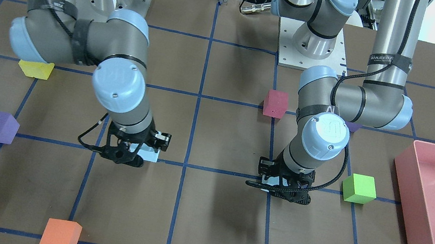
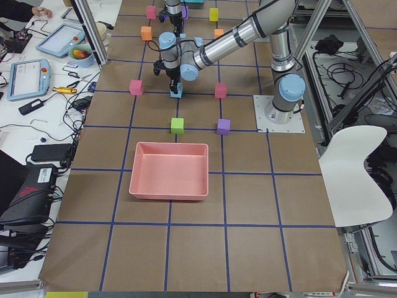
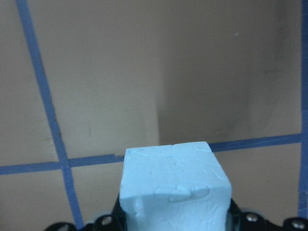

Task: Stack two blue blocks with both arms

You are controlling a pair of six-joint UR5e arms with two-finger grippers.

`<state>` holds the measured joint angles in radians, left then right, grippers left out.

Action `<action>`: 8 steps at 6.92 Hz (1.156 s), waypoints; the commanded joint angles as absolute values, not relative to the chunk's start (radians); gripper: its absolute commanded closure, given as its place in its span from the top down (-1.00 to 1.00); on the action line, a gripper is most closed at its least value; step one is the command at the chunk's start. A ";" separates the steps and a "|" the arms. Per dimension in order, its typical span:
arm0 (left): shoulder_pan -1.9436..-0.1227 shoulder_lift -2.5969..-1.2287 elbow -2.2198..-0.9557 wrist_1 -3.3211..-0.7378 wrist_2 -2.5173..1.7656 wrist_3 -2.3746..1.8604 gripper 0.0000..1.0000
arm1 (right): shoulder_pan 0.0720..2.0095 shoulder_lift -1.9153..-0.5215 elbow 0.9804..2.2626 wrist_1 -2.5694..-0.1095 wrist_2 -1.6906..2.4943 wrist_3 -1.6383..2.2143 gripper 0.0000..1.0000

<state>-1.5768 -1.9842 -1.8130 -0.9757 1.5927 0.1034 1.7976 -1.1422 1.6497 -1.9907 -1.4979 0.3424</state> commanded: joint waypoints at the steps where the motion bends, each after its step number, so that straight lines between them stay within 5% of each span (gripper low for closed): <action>1: -1.578 -1.962 -1.804 -0.982 1.595 0.101 -1.00 | 1.908 -1.138 1.660 -1.990 -1.459 0.408 -1.00; 8: -1.582 -1.927 -1.534 -1.339 1.560 0.087 -1.00 | 1.950 -1.109 1.746 -2.075 -1.422 0.434 -1.00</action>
